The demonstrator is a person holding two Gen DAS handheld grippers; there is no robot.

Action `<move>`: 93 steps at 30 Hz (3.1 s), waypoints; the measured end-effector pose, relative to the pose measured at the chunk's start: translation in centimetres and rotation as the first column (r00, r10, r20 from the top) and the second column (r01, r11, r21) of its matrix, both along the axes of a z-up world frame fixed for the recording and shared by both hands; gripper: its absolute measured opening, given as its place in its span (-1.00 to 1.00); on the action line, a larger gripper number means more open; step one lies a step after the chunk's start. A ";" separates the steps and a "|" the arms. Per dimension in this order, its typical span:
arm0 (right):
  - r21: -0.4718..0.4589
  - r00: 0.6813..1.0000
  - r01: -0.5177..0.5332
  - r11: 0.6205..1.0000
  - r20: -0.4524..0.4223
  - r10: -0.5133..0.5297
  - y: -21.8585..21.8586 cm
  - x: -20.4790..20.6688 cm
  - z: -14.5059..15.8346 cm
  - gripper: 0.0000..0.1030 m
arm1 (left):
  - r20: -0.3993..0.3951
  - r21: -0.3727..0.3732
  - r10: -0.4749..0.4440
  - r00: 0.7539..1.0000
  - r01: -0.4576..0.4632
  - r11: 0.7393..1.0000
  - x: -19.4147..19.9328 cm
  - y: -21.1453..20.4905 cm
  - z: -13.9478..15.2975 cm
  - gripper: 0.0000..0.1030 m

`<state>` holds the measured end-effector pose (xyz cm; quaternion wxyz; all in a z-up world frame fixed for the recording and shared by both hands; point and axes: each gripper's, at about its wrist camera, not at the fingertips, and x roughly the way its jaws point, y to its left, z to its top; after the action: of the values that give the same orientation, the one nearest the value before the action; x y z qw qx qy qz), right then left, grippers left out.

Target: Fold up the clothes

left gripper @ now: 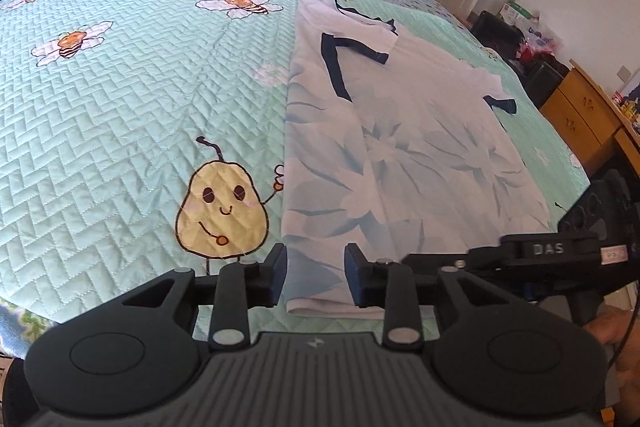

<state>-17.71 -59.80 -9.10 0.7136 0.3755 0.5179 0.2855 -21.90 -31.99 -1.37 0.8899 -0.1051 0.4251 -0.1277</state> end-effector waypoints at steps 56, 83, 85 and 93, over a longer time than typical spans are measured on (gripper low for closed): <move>-0.863 0.575 -0.053 0.503 0.385 0.722 6.9 -9.3 3.8 0.05 | -0.013 0.321 -0.136 0.991 0.133 0.938 -1.8 0.6 -4.6 -0.04; -0.660 0.811 0.031 0.751 0.455 0.367 0.9 -1.9 4.1 0.06 | -0.020 0.319 -0.260 0.965 0.253 0.913 0.6 -5.2 -2.7 0.04; -0.638 0.834 0.044 0.769 0.447 0.323 0.1 -1.3 3.7 0.06 | -0.022 0.324 -0.261 0.965 0.254 0.911 1.2 -5.6 -2.8 0.06; -0.664 0.676 0.024 0.747 0.562 0.478 0.8 -6.0 6.8 0.06 | -0.072 0.264 -0.193 0.979 0.205 0.943 3.2 -5.0 -3.8 0.07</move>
<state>-23.70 -58.96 -2.32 0.8921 -0.0920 0.3150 0.3107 -18.70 -37.02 -5.20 0.8685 0.0577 0.4671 -0.1556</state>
